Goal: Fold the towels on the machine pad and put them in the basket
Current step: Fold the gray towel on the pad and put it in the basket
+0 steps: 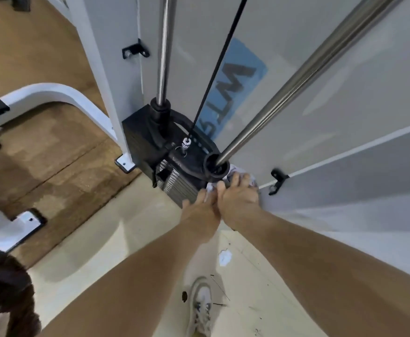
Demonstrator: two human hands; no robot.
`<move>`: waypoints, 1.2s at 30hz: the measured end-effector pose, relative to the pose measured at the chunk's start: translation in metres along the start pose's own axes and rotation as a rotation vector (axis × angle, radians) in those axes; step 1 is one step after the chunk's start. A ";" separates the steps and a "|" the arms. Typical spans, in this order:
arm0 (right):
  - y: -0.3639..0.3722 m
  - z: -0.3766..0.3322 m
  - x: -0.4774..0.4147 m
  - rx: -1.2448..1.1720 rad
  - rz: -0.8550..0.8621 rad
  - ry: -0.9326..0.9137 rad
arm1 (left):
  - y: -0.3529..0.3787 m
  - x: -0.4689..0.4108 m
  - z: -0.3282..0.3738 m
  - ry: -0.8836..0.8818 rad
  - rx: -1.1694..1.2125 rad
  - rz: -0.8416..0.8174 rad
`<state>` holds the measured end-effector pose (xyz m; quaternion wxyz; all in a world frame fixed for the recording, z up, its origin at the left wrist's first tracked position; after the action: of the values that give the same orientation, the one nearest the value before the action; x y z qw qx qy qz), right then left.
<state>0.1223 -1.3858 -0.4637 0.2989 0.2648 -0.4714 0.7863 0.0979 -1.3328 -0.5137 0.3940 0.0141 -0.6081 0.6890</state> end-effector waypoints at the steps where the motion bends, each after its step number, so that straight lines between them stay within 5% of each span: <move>1: 0.002 0.000 -0.003 0.035 0.013 0.001 | -0.002 -0.003 0.001 0.002 0.039 0.016; 6: -0.001 -0.009 -0.007 0.047 0.143 -0.196 | -0.026 0.012 -0.021 -0.155 0.462 0.258; 9: -0.025 -0.017 0.011 -0.027 0.195 -0.267 | -0.034 0.053 -0.041 -0.332 0.916 0.465; 14: -0.057 -0.023 0.061 -1.024 0.145 -0.403 | -0.050 0.136 -0.052 -0.575 1.516 0.672; 16: -0.065 -0.024 0.103 -1.233 0.032 -0.561 | -0.067 0.174 -0.048 -0.590 1.634 0.773; 18: -0.069 -0.020 0.147 -1.191 -0.016 -0.709 | -0.080 0.214 -0.037 -0.614 1.687 0.838; 22: -0.094 0.004 0.219 -1.101 0.207 -0.822 | -0.111 0.291 -0.002 -0.613 1.624 0.991; 25: -0.117 0.012 0.271 -1.151 0.281 -0.849 | -0.148 0.364 0.031 -0.611 1.247 1.119; 30: -0.124 -0.020 0.358 -1.118 0.122 -0.980 | -0.158 0.454 0.073 -0.776 0.776 1.008; 32: -0.121 -0.041 0.391 -1.061 0.023 -1.067 | -0.147 0.491 0.070 -0.850 0.904 1.130; 36: -0.114 -0.082 0.459 -0.970 -0.207 -1.257 | -0.105 0.561 0.065 -0.814 1.557 1.298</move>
<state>-0.1189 -1.1681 -0.1110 0.1307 0.5412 -0.8140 0.1654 -0.2602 -1.0982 -0.1301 -0.3920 0.1631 0.0179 0.9052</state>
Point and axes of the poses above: each hand's wrist, its own x-axis away from the middle knuckle, its own y-axis out of the palm, z = x × y, the point moved 9 cm from there along -x, towards the middle knuckle, and after that the axes turned 1 degree about -y, right-handed, at the moved point
